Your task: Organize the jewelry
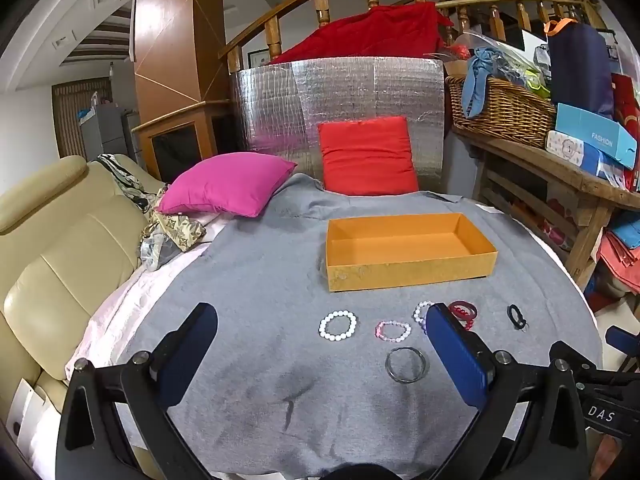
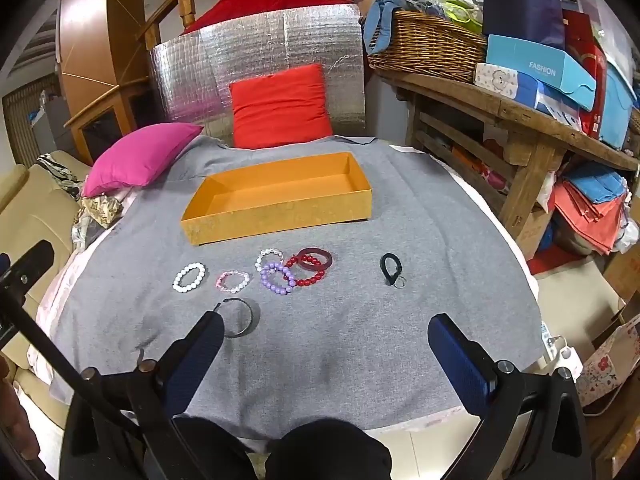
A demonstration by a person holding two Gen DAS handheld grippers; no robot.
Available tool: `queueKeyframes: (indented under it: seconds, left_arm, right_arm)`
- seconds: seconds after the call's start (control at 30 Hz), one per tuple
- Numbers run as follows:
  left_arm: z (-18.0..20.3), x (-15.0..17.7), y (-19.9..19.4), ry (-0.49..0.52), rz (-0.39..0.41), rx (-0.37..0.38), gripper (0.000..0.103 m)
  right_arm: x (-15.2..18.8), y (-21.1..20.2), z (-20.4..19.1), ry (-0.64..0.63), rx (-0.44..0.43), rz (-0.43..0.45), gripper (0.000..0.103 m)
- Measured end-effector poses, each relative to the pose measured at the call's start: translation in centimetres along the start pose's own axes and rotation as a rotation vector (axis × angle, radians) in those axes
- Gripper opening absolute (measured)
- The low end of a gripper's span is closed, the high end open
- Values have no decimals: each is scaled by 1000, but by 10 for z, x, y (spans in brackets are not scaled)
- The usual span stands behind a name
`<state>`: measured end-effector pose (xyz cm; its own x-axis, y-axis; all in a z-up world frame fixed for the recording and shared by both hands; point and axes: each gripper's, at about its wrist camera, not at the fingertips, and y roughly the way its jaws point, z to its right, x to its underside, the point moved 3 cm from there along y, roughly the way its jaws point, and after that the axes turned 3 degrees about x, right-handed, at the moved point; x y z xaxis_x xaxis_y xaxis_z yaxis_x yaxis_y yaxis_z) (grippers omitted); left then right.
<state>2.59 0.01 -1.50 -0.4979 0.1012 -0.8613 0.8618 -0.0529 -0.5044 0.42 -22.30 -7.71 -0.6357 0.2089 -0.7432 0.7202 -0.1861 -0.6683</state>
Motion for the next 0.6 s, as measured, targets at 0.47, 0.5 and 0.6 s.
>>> queueKeyframes:
  seconds: [0.47, 0.5, 0.6]
  left_arm:
    - [1, 2, 5, 2, -1, 2, 103]
    - [1, 3, 6, 2, 1, 1, 103]
    - [2, 4, 8, 2, 2, 0, 103]
  right_arm:
    - [-1, 3, -1, -1, 6, -6, 103]
    - [-1, 3, -1, 0, 6, -7, 103]
    - [-1, 4, -1, -1, 8, -9, 103]
